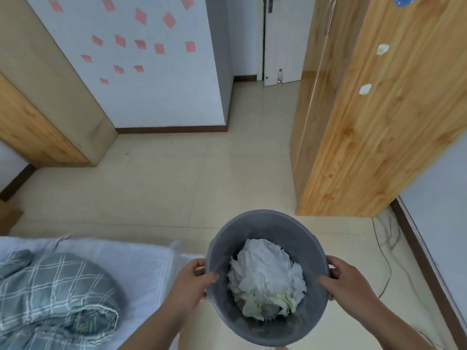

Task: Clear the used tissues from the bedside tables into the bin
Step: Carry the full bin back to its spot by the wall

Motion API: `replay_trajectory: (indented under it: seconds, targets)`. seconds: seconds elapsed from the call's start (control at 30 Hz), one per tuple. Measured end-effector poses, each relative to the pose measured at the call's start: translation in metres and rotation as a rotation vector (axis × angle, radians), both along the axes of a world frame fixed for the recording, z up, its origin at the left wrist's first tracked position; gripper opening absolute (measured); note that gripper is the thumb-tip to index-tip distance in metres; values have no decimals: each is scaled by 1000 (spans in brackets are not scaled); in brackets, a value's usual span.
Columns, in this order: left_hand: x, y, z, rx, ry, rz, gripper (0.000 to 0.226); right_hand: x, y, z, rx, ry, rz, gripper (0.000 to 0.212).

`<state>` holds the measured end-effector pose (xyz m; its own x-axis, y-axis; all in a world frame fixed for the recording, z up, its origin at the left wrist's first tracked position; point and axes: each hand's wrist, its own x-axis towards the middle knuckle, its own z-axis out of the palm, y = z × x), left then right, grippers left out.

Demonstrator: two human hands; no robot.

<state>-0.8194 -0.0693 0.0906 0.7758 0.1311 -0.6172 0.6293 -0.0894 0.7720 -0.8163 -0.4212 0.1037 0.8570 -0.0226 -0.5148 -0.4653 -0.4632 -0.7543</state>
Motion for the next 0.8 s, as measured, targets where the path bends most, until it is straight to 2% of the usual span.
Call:
replay_trajectory:
  seconds: [0.37,0.63,0.8]
  targets:
    - [248,47,22,-19,-73,188,20,331,51,45,26,-116,212,37]
    - [434,114,-20,-71,-38,221,22,509,121,8,14,-56,175,32]
    - [556,154,-5,-100,-33,158,24,618,151,25,-12,-70,165,33]
